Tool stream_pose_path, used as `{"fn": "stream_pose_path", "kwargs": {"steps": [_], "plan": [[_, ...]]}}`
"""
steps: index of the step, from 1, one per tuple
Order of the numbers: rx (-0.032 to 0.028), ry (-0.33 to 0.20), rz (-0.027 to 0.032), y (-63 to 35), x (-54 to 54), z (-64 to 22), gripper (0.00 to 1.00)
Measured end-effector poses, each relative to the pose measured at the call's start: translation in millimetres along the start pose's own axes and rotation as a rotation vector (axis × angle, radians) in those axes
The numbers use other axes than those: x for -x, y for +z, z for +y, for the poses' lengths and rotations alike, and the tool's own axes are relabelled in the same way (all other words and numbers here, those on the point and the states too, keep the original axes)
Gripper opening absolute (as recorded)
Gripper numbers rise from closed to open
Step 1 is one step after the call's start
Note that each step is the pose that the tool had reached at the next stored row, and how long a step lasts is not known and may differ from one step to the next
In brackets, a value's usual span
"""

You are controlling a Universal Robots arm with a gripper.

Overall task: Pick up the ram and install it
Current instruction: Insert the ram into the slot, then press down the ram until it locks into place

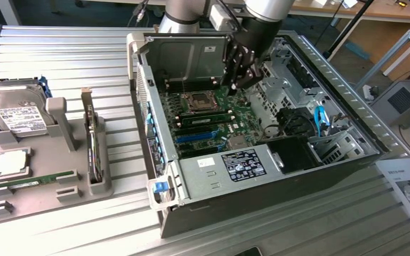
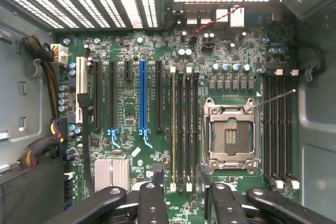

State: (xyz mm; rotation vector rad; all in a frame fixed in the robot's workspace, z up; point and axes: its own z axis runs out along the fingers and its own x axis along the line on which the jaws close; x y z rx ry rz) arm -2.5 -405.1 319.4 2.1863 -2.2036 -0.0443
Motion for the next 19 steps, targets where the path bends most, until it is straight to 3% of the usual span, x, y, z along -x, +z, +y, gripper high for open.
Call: {"fn": "stream_pose_path", "kwargs": {"steps": [9,19], "plan": [[0.0,0.0,0.003,-12.5,1.4,0.6,0.38],[-0.0001,0.0,0.0032,-12.7,1.5,0.6,0.38]]}}
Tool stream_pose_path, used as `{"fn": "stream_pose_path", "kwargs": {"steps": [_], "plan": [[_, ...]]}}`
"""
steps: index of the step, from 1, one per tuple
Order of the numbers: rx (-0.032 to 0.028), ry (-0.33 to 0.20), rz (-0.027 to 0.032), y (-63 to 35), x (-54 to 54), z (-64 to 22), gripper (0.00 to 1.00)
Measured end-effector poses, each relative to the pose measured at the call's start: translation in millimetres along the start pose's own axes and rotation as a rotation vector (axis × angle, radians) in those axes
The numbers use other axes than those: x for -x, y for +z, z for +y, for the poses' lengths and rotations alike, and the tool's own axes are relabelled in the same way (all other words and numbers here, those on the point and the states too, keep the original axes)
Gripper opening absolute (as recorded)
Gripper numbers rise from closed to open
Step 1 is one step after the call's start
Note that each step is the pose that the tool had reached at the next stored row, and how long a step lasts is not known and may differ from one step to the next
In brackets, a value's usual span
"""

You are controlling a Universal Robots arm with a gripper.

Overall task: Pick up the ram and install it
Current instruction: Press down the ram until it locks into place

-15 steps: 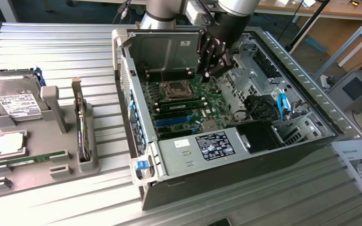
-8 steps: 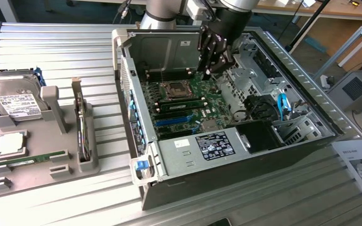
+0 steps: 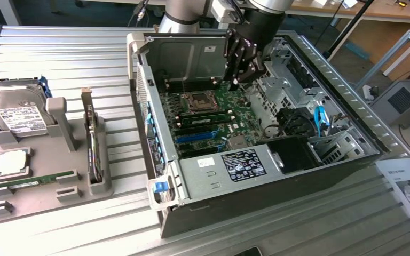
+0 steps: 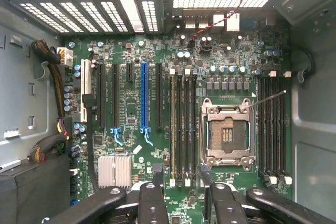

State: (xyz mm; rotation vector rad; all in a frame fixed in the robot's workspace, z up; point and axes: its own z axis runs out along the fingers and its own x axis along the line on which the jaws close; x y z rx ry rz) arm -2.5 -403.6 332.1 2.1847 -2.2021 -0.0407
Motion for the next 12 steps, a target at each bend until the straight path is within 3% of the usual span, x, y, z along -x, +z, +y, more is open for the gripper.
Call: {"fn": "stream_pose_path", "kwargs": {"steps": [4,6,7,9,12], "plan": [[0.0,0.0,0.0001,0.0,0.0,0.0,0.36],[0.0,0.0,0.0001,0.0,0.0,0.0,0.23],[0.0,0.0,0.0001,0.0,0.0,0.0,0.23],[0.0,0.0,0.0001,0.0,0.0,0.0,0.11],[0.0,0.0,0.0001,0.0,0.0,0.0,0.11]]}}
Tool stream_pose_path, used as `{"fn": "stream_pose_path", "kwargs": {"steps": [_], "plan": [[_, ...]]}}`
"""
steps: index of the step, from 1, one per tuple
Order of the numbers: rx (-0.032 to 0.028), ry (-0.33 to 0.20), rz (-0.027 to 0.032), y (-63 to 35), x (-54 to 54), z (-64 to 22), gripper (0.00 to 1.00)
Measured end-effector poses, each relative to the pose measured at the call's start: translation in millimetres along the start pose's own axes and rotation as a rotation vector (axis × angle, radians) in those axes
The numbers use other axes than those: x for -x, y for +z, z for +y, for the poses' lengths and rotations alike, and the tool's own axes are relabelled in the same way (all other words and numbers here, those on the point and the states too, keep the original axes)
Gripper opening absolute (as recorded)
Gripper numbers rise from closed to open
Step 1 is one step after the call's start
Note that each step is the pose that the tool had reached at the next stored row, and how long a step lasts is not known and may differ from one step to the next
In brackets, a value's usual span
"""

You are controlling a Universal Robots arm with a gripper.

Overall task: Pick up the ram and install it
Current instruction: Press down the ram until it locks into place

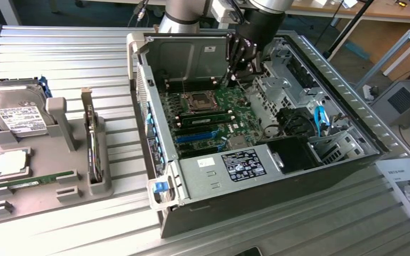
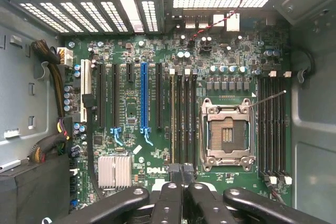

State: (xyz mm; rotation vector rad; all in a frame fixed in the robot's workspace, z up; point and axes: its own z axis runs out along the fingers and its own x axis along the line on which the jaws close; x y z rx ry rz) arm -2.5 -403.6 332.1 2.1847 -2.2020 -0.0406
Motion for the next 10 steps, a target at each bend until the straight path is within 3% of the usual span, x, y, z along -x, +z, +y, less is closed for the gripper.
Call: {"fn": "stream_pose_path", "kwargs": {"steps": [10], "plan": [[-0.0002,-0.018,0.0008,0.0,0.0,-0.1,0.11]]}}
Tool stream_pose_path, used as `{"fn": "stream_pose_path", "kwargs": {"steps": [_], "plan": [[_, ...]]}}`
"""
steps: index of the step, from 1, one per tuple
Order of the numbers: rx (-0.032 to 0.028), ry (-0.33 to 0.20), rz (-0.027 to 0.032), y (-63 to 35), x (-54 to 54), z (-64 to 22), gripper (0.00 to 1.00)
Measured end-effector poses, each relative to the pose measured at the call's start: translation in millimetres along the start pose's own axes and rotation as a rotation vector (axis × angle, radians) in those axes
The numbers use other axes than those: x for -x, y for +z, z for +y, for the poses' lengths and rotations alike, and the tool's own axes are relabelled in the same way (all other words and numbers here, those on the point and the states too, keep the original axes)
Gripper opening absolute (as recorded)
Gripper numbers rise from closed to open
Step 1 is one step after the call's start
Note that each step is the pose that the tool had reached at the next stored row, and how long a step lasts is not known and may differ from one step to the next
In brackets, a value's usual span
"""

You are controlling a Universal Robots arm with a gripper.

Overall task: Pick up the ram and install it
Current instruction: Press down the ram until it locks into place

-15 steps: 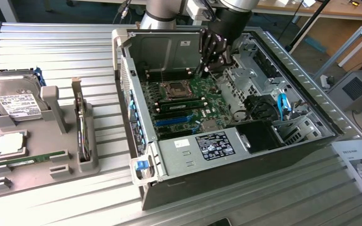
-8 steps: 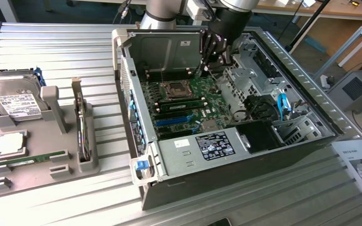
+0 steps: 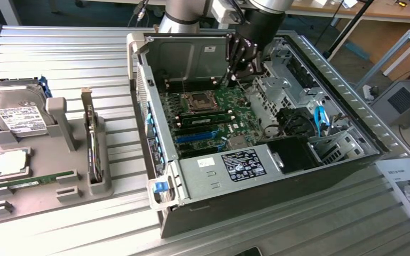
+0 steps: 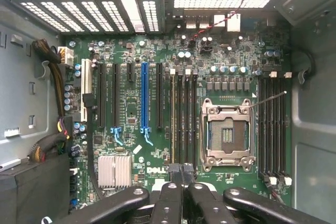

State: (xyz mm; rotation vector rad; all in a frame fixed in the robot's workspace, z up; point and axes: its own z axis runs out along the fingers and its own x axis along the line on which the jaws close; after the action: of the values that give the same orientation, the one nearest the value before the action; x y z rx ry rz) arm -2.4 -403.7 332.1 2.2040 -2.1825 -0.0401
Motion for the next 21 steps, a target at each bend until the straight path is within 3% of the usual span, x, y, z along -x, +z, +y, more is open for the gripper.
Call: {"fn": "stream_pose_path", "kwargs": {"steps": [7,21], "plan": [[-0.0005,-0.06,0.0028,0.0,0.0,-0.3,0.11],[-0.0002,-0.061,0.0029,0.0,0.0,-1.4,0.11]]}}
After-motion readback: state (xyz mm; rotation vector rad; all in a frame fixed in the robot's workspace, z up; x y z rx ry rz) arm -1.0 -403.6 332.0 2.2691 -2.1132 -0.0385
